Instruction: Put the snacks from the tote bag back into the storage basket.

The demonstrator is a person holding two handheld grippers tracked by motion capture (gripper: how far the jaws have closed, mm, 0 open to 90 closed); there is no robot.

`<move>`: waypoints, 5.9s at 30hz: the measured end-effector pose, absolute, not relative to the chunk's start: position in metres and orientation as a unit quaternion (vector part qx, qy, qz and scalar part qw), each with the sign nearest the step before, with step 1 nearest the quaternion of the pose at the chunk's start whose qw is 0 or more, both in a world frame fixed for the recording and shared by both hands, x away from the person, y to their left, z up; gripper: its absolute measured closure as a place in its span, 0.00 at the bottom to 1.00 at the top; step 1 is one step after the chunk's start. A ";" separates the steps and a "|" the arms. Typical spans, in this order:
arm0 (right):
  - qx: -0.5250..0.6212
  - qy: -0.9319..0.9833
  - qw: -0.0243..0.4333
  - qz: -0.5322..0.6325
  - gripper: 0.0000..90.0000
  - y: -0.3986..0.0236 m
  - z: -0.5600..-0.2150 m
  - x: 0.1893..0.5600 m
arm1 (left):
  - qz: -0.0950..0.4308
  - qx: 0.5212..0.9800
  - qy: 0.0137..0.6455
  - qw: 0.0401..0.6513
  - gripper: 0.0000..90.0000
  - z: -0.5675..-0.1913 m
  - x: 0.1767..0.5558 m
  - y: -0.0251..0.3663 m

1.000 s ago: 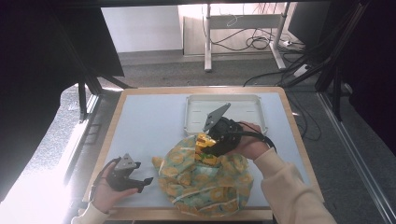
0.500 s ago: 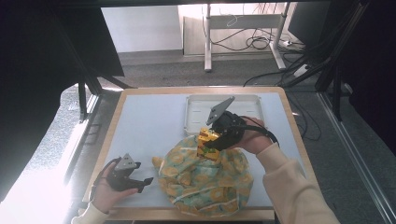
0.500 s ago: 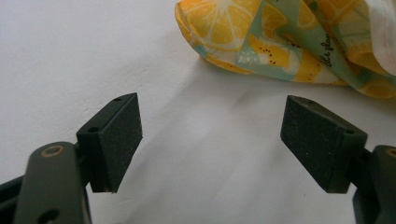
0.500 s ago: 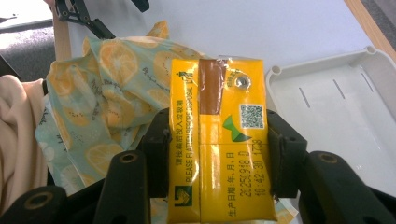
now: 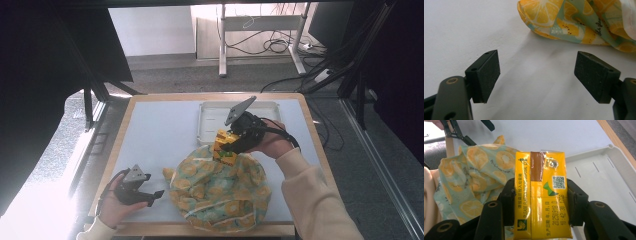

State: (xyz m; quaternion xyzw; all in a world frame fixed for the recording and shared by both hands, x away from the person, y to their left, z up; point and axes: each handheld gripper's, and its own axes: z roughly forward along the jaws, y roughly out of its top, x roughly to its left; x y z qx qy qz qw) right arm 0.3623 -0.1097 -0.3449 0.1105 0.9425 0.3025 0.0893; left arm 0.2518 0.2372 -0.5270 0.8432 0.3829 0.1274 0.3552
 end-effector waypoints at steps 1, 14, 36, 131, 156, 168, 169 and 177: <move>0.112 0.942 0.091 0.302 0.58 -0.110 -0.345 0.365 | 0.127 0.843 0.383 0.355 0.23 -0.527 0.252 0.237; 0.124 0.939 0.098 0.304 0.58 -0.114 -0.343 0.378 | 0.127 0.846 0.379 0.352 0.23 -0.527 0.252 0.237; 0.134 0.935 0.105 0.311 0.58 -0.116 -0.346 0.400 | 0.127 0.846 0.379 0.353 0.23 -0.527 0.252 0.237; 0.111 0.944 0.104 0.293 0.58 -0.078 -0.400 0.492 | 0.122 0.846 0.380 0.354 0.23 -0.530 0.250 0.242; 0.081 0.951 0.096 0.281 0.57 -0.067 -0.424 0.502 | 0.120 0.847 0.381 0.351 0.23 -0.531 0.251 0.244; 0.073 0.955 0.090 0.272 0.57 -0.062 -0.435 0.503 | 0.120 0.846 0.381 0.353 0.23 -0.531 0.250 0.244; 0.074 0.956 0.090 0.269 0.57 -0.062 -0.436 0.503 | 0.120 0.846 0.381 0.353 0.23 -0.531 0.250 0.244; 0.073 0.955 0.088 0.274 0.57 -0.065 -0.438 0.504 | 0.119 0.847 0.380 0.352 0.23 -0.532 0.250 0.243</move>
